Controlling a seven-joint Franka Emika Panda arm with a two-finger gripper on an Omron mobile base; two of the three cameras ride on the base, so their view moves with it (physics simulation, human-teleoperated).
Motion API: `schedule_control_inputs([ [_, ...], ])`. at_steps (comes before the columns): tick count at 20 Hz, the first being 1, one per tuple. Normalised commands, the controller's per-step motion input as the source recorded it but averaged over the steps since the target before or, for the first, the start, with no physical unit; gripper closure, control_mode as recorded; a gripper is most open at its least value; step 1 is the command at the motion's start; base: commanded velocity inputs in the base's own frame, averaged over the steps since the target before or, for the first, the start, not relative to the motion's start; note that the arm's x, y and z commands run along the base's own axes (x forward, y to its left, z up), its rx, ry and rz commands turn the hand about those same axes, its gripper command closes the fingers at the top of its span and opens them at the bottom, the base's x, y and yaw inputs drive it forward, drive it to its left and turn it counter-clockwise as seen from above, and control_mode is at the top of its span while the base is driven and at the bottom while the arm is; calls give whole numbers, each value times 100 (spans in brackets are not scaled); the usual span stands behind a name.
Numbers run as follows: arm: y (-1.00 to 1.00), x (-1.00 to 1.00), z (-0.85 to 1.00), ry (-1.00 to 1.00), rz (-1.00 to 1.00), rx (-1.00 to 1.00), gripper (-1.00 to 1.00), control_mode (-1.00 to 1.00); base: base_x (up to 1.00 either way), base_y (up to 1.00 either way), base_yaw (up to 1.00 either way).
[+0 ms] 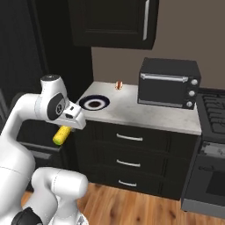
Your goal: Pick the corn from the counter and place it in the microwave. Then turn on the microwave.
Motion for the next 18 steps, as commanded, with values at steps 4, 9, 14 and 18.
schedule_control_inputs([
  [4,0,0,0,0,0,0,100,100,-40,18,0],
  [9,0,0,0,0,0,0,100,100,-36,41,-2],
  [14,0,0,0,0,0,0,100,100,-28,54,-5],
  [18,0,0,0,0,0,0,100,100,-20,60,-6],
])
